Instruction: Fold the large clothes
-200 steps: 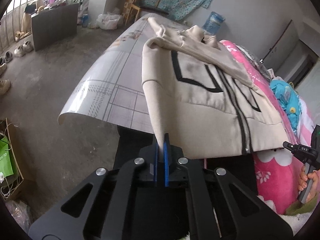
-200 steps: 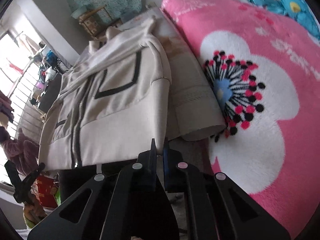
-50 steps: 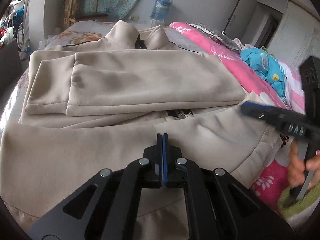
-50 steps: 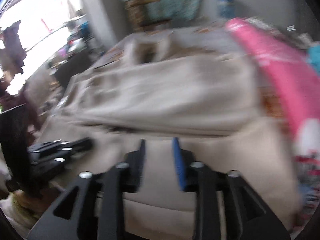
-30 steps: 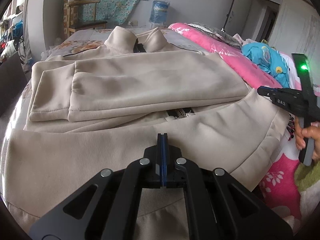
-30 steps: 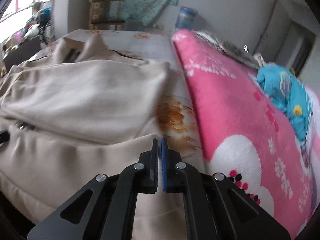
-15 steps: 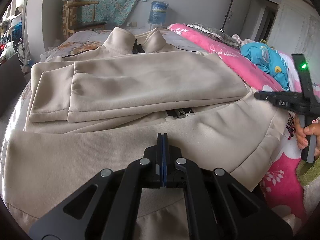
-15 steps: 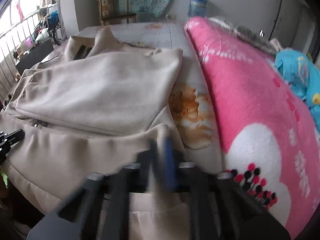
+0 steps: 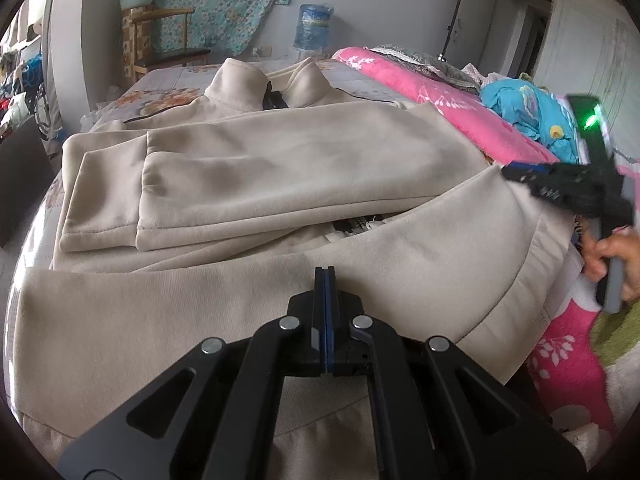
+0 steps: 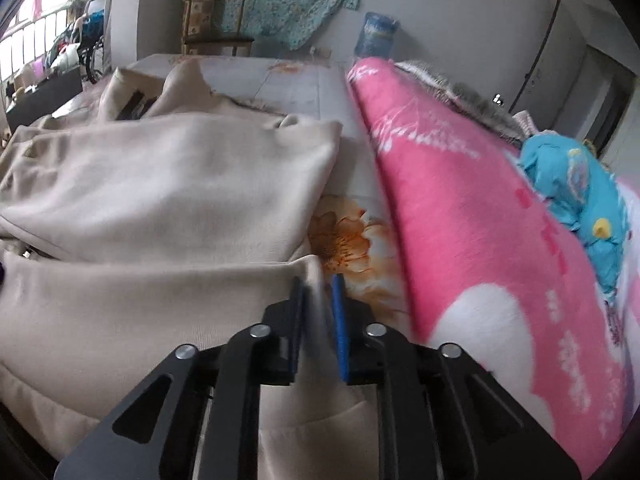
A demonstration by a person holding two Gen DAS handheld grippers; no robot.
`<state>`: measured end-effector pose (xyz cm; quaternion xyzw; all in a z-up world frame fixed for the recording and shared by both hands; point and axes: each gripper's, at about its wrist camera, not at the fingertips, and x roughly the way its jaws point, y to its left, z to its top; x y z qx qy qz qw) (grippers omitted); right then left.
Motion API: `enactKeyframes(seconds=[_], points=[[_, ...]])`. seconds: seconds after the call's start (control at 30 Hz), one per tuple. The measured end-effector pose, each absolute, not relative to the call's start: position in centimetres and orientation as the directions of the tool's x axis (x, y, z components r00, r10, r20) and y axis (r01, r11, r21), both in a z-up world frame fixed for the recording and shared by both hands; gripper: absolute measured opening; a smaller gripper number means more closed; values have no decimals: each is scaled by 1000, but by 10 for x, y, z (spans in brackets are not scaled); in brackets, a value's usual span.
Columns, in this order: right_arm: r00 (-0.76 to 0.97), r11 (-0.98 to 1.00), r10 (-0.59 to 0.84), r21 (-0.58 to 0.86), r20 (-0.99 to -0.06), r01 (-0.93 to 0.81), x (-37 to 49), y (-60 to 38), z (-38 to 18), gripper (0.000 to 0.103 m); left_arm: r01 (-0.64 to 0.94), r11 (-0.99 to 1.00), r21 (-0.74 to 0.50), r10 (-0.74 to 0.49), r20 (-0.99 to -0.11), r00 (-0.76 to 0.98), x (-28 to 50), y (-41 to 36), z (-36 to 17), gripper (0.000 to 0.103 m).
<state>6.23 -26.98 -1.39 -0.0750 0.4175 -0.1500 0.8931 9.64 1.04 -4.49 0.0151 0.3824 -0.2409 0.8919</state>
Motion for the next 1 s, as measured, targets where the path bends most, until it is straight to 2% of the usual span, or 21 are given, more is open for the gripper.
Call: enactKeyframes(seconds=[0.07,0.13,0.23,0.33,0.47,0.63,0.73,0.8,0.83,0.93,1.0], points=[[623,946,-324,-238,-712,219,48,-268,7,30,443,882,-158,-420,-687,593,96,11,-45,2],[653,963,-269,-189,-708,191,34,-260,22,31,444,881,-163,-424,-686,591,96,12,-45,2],[669,1000,-3,-3,-743,1,12,-226,26,31,444,880,-166,-427,-685,590,97,13,-45,2],[614,985,159,87,-773,-146,7,-192,6,31,443,881,-165,-425,-686,590,97,12,-46,2],[530,981,161,76,-833,-179,18,-167,-43,31,444,881,-166,-427,-685,591,97,13,-46,2],[553,988,114,35,-825,-152,17,-162,-27,33,431,893,-131,-391,-700,597,93,15,-33,2],[578,974,181,64,-796,-216,5,-152,-9,33,473,861,-187,-469,-652,596,76,29,-10,5],[575,962,224,84,-787,-260,-2,-142,-9,34,514,818,-258,-541,-648,536,65,35,-5,14],[573,955,234,77,-786,-285,-4,-134,-14,35,520,809,-276,-553,-659,511,61,36,-8,15],[542,955,215,59,-812,-289,1,-122,-37,37,489,835,-253,-496,-731,469,54,32,-34,16],[545,960,204,56,-813,-276,3,-121,-42,37,487,839,-241,-492,-718,493,50,32,-35,16]])
